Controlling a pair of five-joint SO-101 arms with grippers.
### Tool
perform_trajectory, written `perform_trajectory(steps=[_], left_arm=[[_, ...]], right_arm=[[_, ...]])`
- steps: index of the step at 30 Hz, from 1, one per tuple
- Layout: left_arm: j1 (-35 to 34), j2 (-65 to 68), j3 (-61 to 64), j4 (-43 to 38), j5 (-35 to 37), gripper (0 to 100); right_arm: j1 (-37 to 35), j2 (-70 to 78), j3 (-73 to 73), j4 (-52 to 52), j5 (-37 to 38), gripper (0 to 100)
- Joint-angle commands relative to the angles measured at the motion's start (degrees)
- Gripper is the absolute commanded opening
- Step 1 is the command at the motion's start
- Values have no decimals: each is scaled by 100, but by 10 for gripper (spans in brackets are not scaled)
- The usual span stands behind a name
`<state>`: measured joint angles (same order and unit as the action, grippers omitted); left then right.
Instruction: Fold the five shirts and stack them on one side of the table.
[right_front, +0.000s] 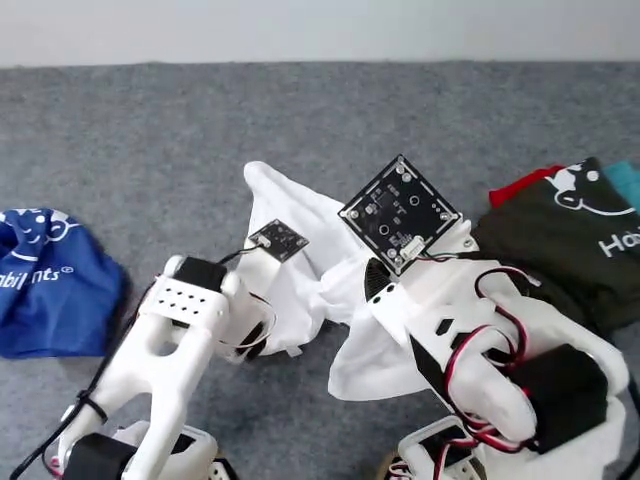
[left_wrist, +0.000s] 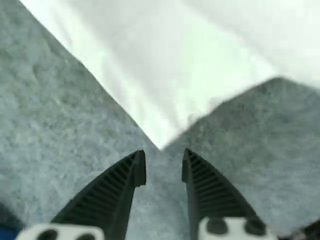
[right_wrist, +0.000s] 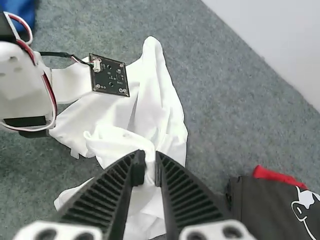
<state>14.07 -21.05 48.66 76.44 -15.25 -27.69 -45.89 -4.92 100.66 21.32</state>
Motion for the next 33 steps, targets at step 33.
perform_trajectory(steps=[33], left_arm=[[378, -211, 295, -360, -62, 13]], right_arm=[[66, -57, 9, 171, 26, 9]])
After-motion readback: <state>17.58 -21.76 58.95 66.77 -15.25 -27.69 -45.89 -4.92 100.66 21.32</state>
